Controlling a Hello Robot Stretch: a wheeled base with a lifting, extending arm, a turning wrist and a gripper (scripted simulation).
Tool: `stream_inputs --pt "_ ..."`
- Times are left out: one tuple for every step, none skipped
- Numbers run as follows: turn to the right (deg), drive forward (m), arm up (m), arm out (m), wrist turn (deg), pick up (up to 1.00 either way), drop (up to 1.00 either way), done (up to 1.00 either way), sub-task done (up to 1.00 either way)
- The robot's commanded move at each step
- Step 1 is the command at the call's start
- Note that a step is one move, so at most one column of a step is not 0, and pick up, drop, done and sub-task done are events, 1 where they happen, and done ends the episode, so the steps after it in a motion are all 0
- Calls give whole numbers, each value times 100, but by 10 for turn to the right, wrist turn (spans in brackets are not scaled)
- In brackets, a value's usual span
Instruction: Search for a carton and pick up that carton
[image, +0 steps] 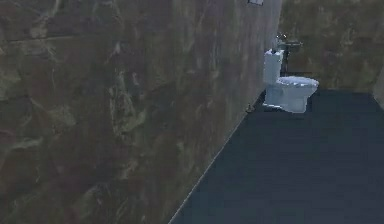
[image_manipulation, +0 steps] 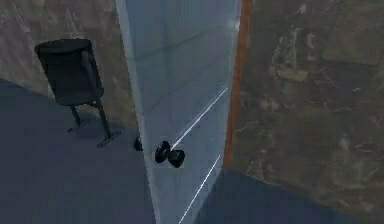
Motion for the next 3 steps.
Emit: stream_inputs --pt "240 0 0 0 0 0 0 0 0" --pt "0 60 0 0 0 0 0 0 0" --pt "150 0 0 0 0 0 0 0 0"
